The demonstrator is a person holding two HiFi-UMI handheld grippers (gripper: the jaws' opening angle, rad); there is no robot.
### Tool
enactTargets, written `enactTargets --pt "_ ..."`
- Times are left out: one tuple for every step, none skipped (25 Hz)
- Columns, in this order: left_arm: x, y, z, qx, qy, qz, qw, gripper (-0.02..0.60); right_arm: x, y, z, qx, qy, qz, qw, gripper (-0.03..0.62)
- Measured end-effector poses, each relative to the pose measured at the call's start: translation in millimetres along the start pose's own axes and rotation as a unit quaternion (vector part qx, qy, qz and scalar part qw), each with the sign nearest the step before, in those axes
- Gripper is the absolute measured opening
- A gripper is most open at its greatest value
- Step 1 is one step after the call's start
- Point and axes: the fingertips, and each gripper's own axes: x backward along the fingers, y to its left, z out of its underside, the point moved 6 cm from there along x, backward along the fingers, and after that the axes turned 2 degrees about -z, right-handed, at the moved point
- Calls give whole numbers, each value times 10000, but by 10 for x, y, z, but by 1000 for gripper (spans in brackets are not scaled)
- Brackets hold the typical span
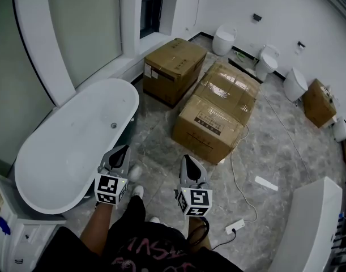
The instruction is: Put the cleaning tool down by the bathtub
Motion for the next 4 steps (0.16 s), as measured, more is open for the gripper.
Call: enactTargets --pt "9 9 -4 8 -7 -3 10000 0 -1 14 -2 5 0 -9 10000 12" --pt "16 16 -5 13 -12 -4 10000 0 -3 27 -2 10 0 -17 10000 12" --pt "21 23 -5 16 -16 -3 10000 0 -5 38 -1 14 0 -23 10000 12" --pt "25 28 -5 18 -20 0 10000 0 -8 47 0 17 1 -29 10000 12"
